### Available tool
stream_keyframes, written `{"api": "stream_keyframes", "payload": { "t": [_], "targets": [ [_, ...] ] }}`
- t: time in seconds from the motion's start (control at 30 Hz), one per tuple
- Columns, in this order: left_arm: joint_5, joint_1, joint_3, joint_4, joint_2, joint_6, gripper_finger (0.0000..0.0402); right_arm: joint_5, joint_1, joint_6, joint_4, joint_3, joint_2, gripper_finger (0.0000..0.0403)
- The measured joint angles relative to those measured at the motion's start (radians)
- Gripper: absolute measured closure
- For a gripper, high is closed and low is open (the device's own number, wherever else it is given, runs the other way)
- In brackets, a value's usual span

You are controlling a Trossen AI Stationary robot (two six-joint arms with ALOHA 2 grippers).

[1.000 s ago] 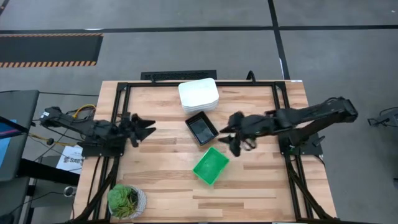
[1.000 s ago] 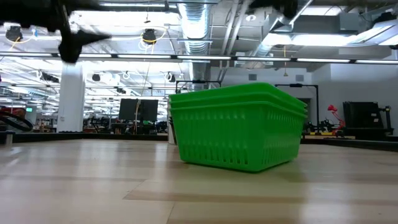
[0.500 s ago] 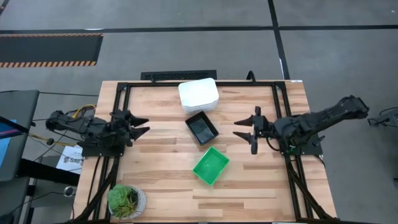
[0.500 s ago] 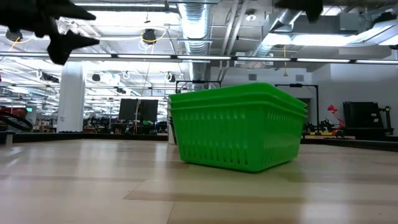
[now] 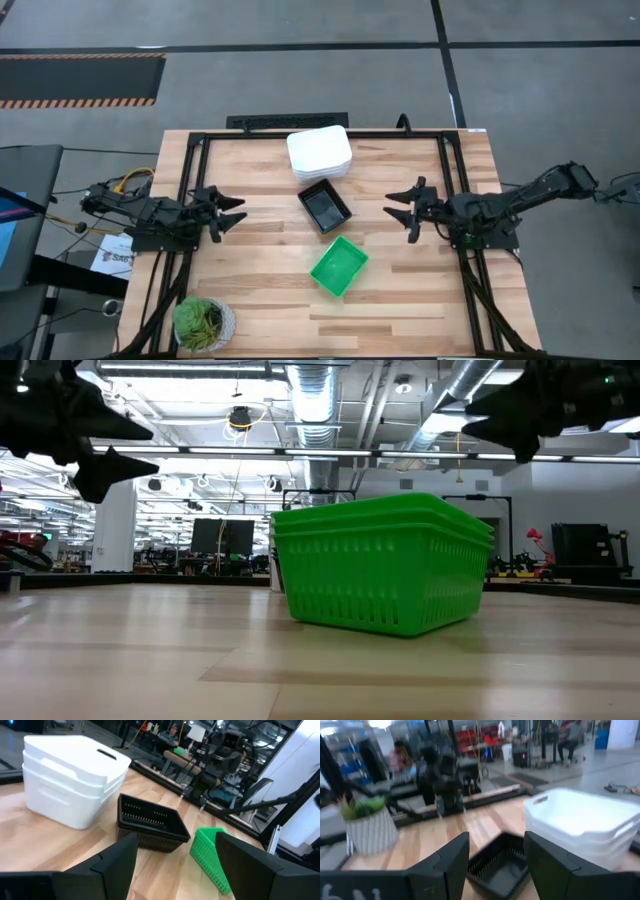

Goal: Stack baskets by color
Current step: Return to Home Position

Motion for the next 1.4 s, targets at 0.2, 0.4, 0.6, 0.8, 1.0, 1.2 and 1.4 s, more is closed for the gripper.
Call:
{"api": "stream_keyframes", "payload": {
  "t": [0.2, 0.4, 0.6, 0.8, 1.0, 1.2, 1.4],
  "targets": [
    [0.013, 0.0, -0.001, 0.024, -0.002, 0.051, 0.0145, -0.006, -0.012, -0.055, -0.092, -0.003, -0.218, 0.0195],
    [0.02, 0.001, -0.001, 0.01, -0.002, 0.042, 0.0145, -0.01, 0.011, -0.074, -0.313, -0.006, -0.474, 0.0193],
    [0.02, 0.001, -0.006, 0.025, 0.001, 0.047, 0.0145, -0.01, 0.03, -0.074, -0.364, -0.113, -0.648, 0.0195],
    [0.017, 0.001, -0.006, 0.024, 0.001, 0.054, 0.0145, 0.001, 0.01, -0.026, -0.29, -0.24, -0.645, 0.0192],
    [0.013, 0.001, -0.006, 0.023, 0.001, 0.081, 0.0145, 0.047, -0.011, -0.05, -0.281, -0.241, -0.617, 0.0192],
    [0.008, 0.001, -0.006, 0.022, 0.001, 0.108, 0.0145, 0.082, -0.041, -0.044, -0.294, -0.241, -0.613, 0.0191],
    [-0.036, 0.001, -0.006, 0.021, 0.001, 0.131, 0.0145, 0.076, -0.041, -0.043, -0.287, -0.241, -0.613, 0.0191]
  ]
}}
